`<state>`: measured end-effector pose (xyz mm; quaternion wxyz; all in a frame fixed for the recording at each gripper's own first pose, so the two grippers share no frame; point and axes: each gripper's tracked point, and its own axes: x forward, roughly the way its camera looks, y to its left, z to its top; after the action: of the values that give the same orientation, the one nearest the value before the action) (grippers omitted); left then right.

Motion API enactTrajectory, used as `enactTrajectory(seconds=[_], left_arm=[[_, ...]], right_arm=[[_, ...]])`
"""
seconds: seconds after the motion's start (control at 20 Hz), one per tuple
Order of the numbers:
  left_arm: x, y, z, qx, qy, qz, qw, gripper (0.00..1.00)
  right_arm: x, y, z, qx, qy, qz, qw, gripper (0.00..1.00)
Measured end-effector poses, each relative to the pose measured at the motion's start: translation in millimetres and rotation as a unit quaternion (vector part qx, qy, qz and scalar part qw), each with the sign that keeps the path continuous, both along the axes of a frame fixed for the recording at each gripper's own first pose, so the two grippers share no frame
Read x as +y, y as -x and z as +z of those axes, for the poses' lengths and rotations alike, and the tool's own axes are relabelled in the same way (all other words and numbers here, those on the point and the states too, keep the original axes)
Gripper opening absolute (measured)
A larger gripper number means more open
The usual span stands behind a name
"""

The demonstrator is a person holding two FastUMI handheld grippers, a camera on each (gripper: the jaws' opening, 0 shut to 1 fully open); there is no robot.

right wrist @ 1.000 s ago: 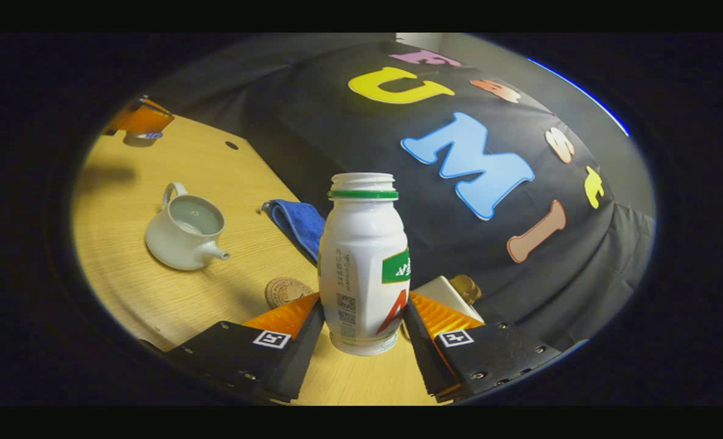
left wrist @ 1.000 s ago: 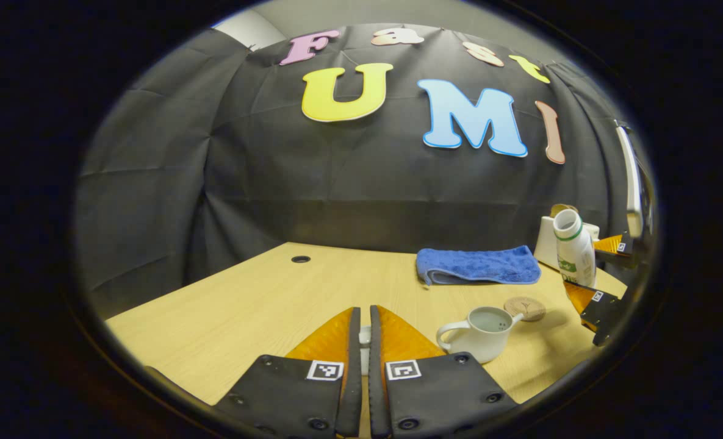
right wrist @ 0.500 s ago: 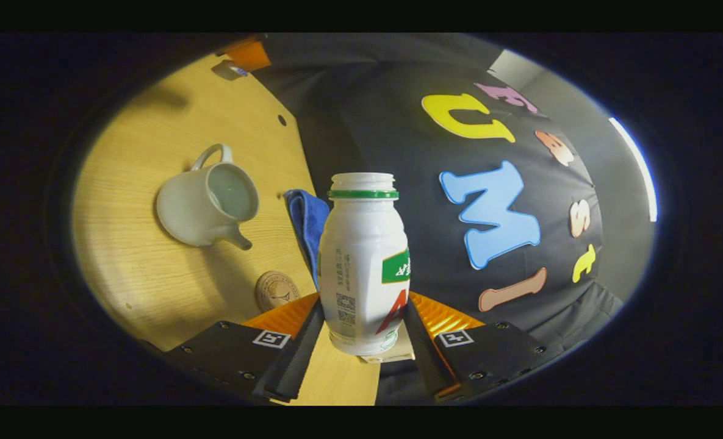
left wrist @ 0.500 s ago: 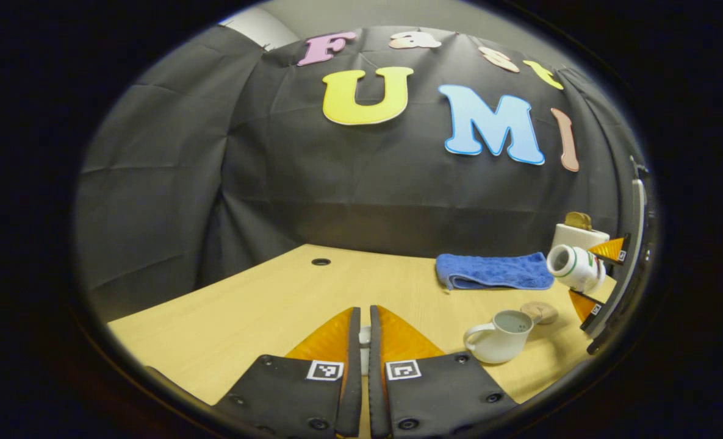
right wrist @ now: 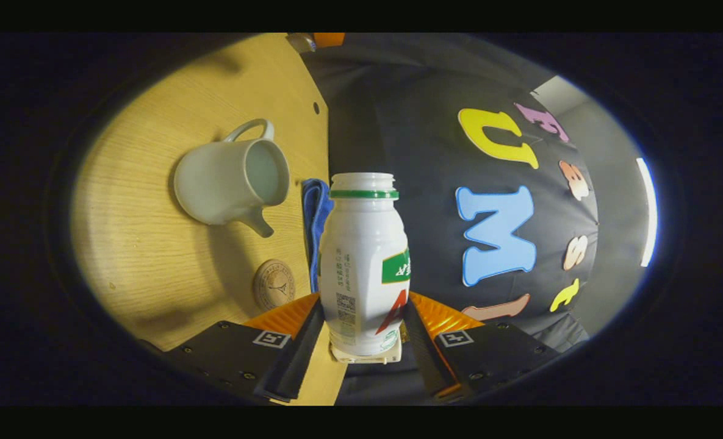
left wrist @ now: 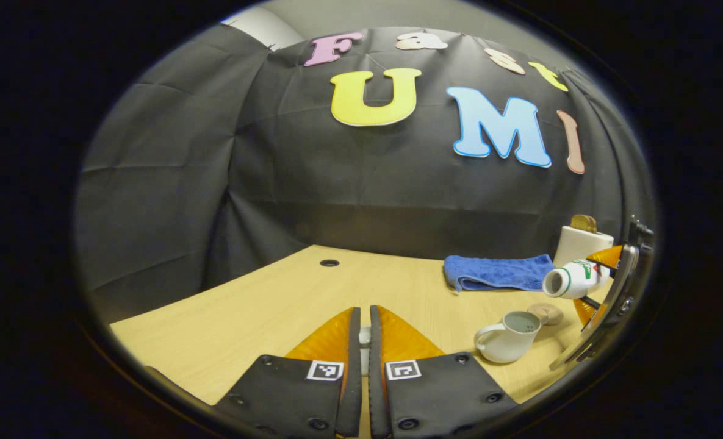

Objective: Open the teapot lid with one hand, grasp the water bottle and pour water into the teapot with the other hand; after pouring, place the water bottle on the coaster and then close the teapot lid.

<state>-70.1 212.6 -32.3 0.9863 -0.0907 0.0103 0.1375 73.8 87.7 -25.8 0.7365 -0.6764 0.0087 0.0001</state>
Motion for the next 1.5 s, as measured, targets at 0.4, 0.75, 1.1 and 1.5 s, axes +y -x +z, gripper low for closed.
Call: enactTrajectory(seconds=[0.4, 0.75, 1.1, 1.5], left_arm=[[-3, -1, 1, 0.002, 0.0, -0.004, 1.0, 0.15], [-4, -1, 0, 0.006, -0.004, -0.005, 1.0, 0.15], [-7, -2, 0, 0.009, -0.005, -0.009, 1.0, 0.12], [-8, -2, -1, 0.01, -0.007, -0.011, 1.0, 0.15]], right_arm=[[2, -4, 9, -0.018, 0.053, 0.005, 0.998, 0.73], [4, -8, 11, -0.029, 0.089, 0.011, 0.996, 0.73], [4, -8, 14, -0.035, 0.115, 0.015, 0.993, 0.73], [7, -7, 27, -0.051, 0.132, 0.022, 0.99, 0.73]])
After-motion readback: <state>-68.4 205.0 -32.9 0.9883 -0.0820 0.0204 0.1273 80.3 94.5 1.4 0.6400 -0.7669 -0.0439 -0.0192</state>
